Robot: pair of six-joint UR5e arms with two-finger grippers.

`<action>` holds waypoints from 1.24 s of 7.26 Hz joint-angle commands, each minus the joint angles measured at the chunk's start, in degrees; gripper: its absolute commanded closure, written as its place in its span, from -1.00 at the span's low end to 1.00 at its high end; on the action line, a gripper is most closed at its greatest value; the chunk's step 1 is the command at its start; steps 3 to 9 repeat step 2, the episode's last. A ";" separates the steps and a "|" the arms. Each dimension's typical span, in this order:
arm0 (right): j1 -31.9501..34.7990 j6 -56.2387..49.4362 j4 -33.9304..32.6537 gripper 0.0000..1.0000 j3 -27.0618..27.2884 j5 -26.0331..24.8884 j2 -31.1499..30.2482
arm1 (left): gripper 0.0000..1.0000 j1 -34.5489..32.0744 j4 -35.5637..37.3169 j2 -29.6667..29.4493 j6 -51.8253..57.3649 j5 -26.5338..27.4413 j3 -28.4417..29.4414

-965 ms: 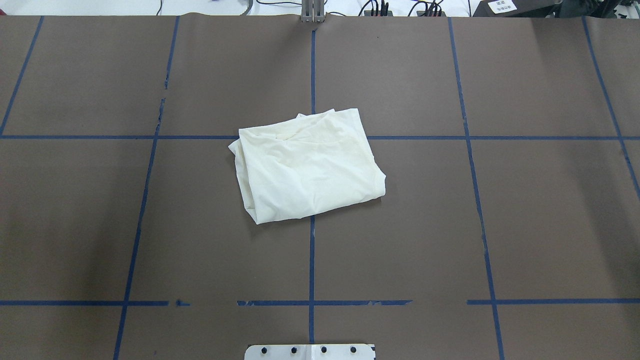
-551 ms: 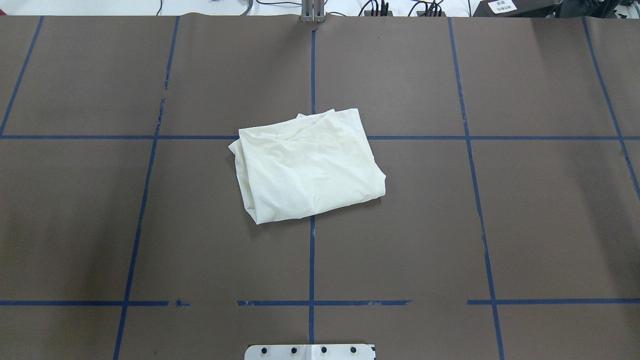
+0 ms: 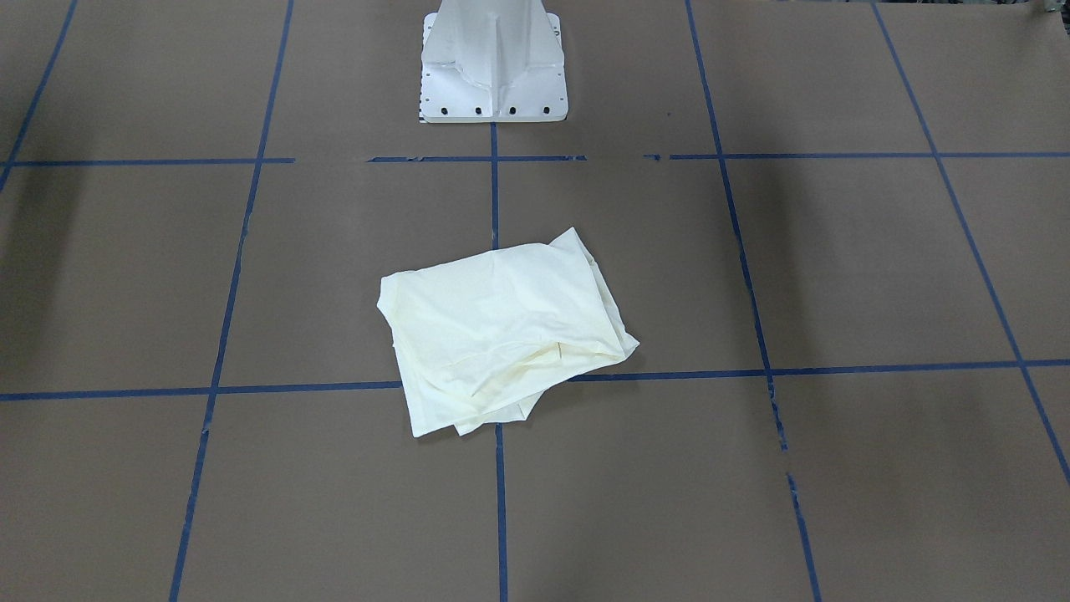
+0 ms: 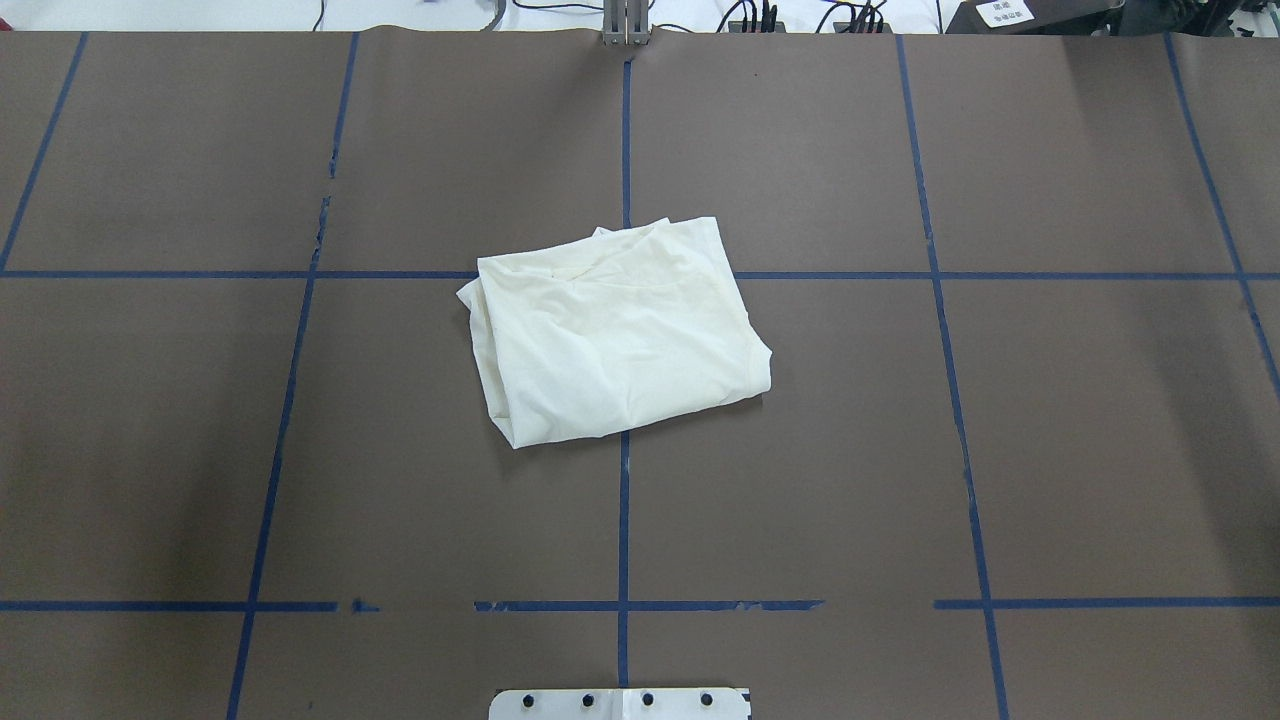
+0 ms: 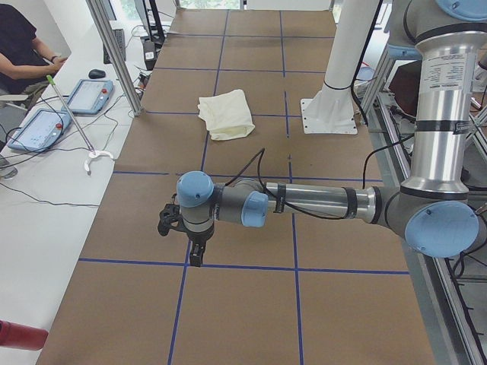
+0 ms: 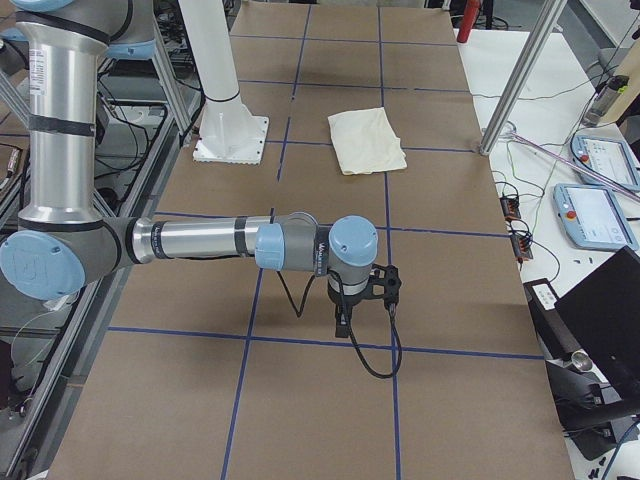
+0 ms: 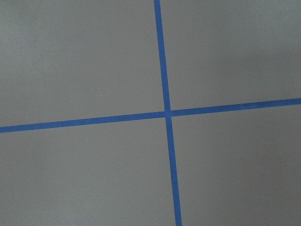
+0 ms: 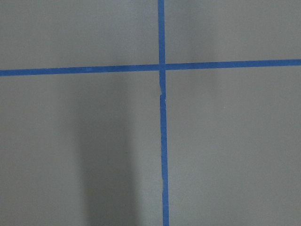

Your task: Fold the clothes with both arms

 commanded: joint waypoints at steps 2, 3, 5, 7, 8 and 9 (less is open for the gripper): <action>0.00 0.09 -0.01 -1.00 0.00 0.07 0.00 | -1.00 0.00 0.00 0.08 0.09 0.00 0.00; 0.00 0.09 -0.01 -1.00 0.00 0.07 0.00 | -1.00 0.00 0.00 0.08 0.09 0.00 0.00; 0.00 0.09 -0.01 -1.00 0.00 0.07 0.00 | -1.00 0.00 0.00 0.08 0.09 0.00 0.00; 0.00 0.09 -0.01 -1.00 0.00 0.07 0.00 | -1.00 0.00 0.00 0.08 0.09 0.00 0.00; 0.00 0.09 -0.01 -1.00 0.00 0.07 0.00 | -1.00 0.00 0.00 0.08 0.09 0.00 0.00; 0.00 0.09 -0.01 -1.00 0.00 0.07 0.00 | -1.00 0.00 0.00 0.08 0.09 0.00 0.00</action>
